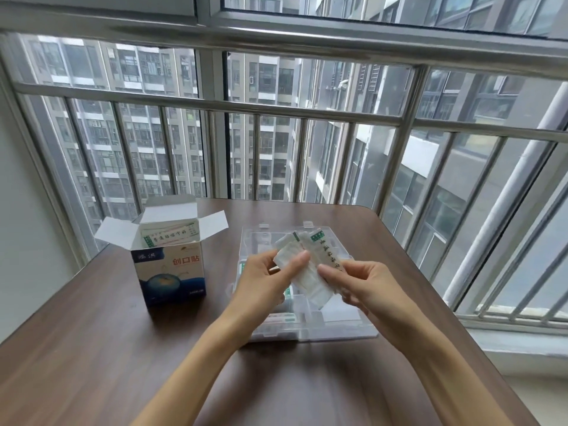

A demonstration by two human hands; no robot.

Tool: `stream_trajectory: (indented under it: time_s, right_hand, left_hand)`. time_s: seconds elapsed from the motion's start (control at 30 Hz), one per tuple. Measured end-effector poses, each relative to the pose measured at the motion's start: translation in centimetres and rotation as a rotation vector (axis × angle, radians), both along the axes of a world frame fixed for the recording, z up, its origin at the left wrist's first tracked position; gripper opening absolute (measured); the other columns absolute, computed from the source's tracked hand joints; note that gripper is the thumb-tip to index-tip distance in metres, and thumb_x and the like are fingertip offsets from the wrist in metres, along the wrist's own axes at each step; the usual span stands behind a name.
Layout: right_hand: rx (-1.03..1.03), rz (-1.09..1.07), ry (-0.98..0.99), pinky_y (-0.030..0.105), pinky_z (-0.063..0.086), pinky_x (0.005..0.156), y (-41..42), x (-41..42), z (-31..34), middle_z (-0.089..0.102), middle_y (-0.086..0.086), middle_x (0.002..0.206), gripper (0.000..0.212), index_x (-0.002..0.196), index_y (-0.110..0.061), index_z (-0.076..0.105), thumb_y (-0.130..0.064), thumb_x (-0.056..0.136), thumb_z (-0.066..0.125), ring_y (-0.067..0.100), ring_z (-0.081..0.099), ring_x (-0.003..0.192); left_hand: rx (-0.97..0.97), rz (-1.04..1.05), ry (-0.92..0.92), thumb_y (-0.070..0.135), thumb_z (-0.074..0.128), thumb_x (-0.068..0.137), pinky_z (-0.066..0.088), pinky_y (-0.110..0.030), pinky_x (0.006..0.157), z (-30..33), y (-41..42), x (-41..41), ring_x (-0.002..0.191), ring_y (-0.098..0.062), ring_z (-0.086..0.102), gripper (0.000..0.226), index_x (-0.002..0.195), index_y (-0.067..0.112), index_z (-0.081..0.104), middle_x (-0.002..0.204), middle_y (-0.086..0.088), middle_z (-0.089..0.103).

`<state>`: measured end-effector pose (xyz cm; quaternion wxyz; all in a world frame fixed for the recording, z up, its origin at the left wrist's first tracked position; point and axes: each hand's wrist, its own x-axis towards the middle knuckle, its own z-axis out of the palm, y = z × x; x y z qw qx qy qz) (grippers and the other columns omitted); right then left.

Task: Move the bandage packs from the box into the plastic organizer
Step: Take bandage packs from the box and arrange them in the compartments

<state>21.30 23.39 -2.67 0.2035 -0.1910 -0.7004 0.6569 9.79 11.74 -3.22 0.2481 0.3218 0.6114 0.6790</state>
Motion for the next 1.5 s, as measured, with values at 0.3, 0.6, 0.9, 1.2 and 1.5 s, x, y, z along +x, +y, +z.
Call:
stream_trajectory:
  time_s: [0.3,0.6,0.9,1.2,1.5]
  right_hand:
    - [-0.187,-0.024,0.08,0.029,0.044,0.085,0.8,0.3,0.9,0.071,0.009,0.103,0.033,0.107,-0.008,0.069,-0.022,0.079,0.059,0.016,0.057,0.087]
    - [0.87,-0.027,-0.474,0.024,0.047,0.077,6.6,-1.8,2.5,0.069,-0.002,0.097,0.018,0.105,-0.019,0.07,-0.025,0.091,0.06,0.011,0.062,0.087]
    - [1.048,0.172,-0.685,0.034,0.047,0.091,6.7,-5.1,2.3,0.071,-0.008,0.096,0.012,0.095,-0.036,0.07,-0.035,0.084,0.066,0.008,0.064,0.092]
    - [1.195,0.027,-0.658,0.023,0.036,0.057,6.8,-5.8,2.2,0.054,-0.015,0.072,0.013,0.081,-0.032,0.074,-0.04,0.071,0.079,0.01,0.052,0.073]
    - [0.242,0.103,-0.209,0.015,0.048,0.059,-0.4,-3.2,2.9,0.074,0.0,0.085,0.018,0.098,-0.016,0.072,-0.027,0.091,0.059,0.005,0.066,0.072]
  left_hand:
    - [0.011,0.069,-0.021,0.026,0.062,0.089,0.028,-0.014,0.041,0.2,-0.1,-0.4,0.051,-0.004,0.049,0.017,0.083,0.012,0.068,0.065,0.003,0.067]
    - [0.064,0.242,0.003,0.03,0.059,0.092,0.037,-0.011,0.044,-0.2,-0.4,-1.8,0.049,0.002,0.048,0.02,0.078,0.018,0.066,0.058,0.012,0.06]
    - [0.074,0.265,-0.043,0.03,0.058,0.092,0.035,-0.014,0.046,-0.1,-0.7,-2.4,0.058,-0.008,0.048,0.021,0.08,0.015,0.066,0.073,-0.005,0.064]
    - [0.045,0.236,-0.081,0.035,0.059,0.091,0.035,-0.016,0.049,0.0,-1.0,-2.6,0.047,0.003,0.043,0.022,0.079,0.018,0.065,0.058,0.011,0.059]
    - [0.036,0.142,-0.116,0.034,0.063,0.088,0.04,-0.014,0.047,-0.2,-0.7,-2.0,0.051,0.002,0.049,0.02,0.085,0.016,0.07,0.064,0.007,0.063]
